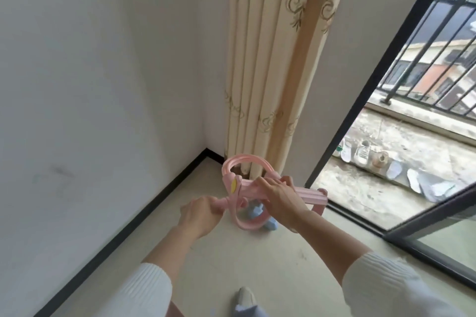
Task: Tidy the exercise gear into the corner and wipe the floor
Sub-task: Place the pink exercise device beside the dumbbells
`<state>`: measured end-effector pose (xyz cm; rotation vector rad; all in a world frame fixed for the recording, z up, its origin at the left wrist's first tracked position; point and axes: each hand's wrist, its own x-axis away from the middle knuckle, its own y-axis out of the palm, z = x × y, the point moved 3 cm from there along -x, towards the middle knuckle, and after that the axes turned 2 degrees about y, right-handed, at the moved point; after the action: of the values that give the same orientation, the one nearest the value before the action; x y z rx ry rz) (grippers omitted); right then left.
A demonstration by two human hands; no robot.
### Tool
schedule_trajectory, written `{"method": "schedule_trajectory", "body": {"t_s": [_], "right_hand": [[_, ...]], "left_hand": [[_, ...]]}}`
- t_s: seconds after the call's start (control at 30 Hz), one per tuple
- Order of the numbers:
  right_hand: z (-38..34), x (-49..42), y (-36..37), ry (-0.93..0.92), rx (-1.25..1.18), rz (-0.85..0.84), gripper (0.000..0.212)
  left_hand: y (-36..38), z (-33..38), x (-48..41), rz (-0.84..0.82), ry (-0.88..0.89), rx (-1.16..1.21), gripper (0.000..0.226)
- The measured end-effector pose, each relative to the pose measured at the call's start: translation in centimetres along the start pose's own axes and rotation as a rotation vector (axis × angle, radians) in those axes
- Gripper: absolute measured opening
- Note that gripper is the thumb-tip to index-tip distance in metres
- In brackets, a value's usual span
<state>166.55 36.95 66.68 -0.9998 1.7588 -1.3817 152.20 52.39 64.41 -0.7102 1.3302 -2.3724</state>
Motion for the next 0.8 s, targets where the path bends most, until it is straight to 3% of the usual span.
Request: {"method": "schedule_trajectory", "body": {"t_s": [0.33,0.5,0.6,0.8], "right_hand": [[5.3,-13.9,4.3,0.112,-0.031,-0.111,0.025],[7.0,-19.0,8.7,0.243,-0.046,-0.151,0.030],[7.7,-21.6,13.7,0.357,-0.084,-0.168,0.037],[8.8,-26.1,27.2,0.490,-0.137,-0.221,0.030]], "left_hand": [[-2.6,-2.7,-15.6,-0.061,-0.011,-0.073,0.020],[-1.5,-6.1,-24.5,-0.195,0.065,-0.079,0.017],[0.8,-9.1,-30.5,-0.312,0.123,-0.105,0.015],[8.7,-16.3,-41.0,-0.409,0.302,-0.210,0.014]]}}
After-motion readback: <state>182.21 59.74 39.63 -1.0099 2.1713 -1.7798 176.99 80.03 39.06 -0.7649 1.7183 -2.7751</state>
